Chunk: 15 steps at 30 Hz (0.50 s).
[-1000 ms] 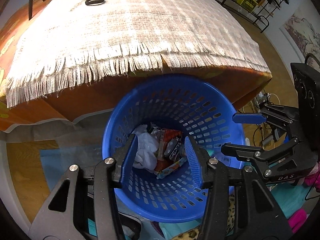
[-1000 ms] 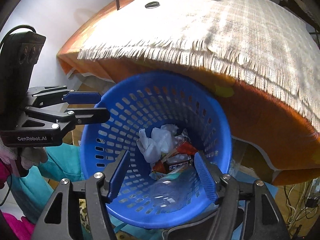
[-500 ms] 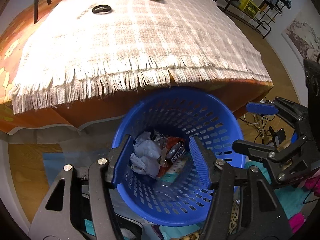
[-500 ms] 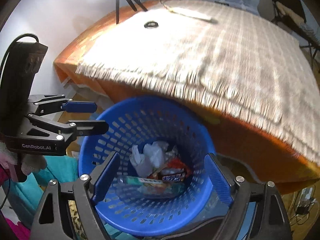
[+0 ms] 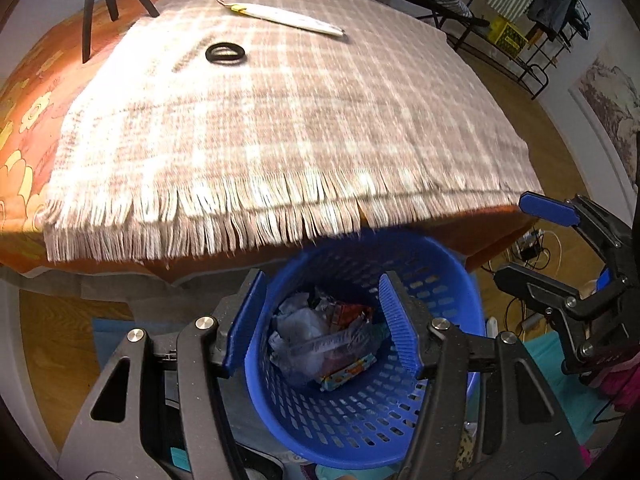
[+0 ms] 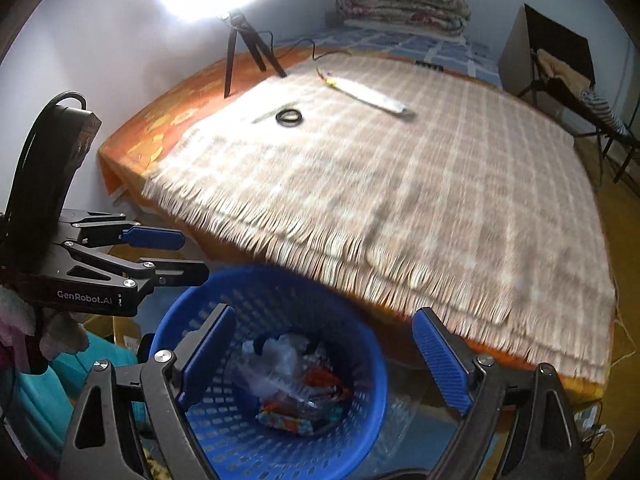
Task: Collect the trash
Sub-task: 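Move both grippers back over the table toward the black hair tie and wrapper strip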
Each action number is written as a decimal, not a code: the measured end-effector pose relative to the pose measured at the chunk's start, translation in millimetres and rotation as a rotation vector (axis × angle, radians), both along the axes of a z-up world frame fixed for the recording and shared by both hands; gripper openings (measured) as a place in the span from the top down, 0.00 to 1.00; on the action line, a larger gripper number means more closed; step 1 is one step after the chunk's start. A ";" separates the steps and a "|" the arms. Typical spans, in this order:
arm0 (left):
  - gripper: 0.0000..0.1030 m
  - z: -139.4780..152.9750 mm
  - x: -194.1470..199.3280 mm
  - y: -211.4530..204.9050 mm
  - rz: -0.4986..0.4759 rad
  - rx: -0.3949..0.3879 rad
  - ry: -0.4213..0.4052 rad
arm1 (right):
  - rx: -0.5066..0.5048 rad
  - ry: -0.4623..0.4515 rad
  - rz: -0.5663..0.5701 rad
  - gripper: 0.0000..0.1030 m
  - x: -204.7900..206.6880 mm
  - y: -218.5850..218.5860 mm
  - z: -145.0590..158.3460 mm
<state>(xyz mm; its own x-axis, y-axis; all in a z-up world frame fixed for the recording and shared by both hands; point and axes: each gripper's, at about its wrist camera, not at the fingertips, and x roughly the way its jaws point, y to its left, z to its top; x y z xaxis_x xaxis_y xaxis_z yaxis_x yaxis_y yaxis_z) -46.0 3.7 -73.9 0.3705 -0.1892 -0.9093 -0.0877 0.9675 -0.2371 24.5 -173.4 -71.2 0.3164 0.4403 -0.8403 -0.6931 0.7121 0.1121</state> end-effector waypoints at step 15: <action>0.41 31.8 68.2 48.5 0.111 0.014 -0.071 | 0.084 -0.103 0.004 0.11 52.6 18.3 28.4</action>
<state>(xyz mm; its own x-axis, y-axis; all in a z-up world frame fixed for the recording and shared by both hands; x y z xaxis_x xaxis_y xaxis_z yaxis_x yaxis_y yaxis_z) 22.2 52.1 -42.1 0.4518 -0.1310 -0.8824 -0.1779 0.9560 -0.2331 77.1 -155.1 -42.8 0.3975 0.5090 -0.7635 -0.7065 0.7007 0.0993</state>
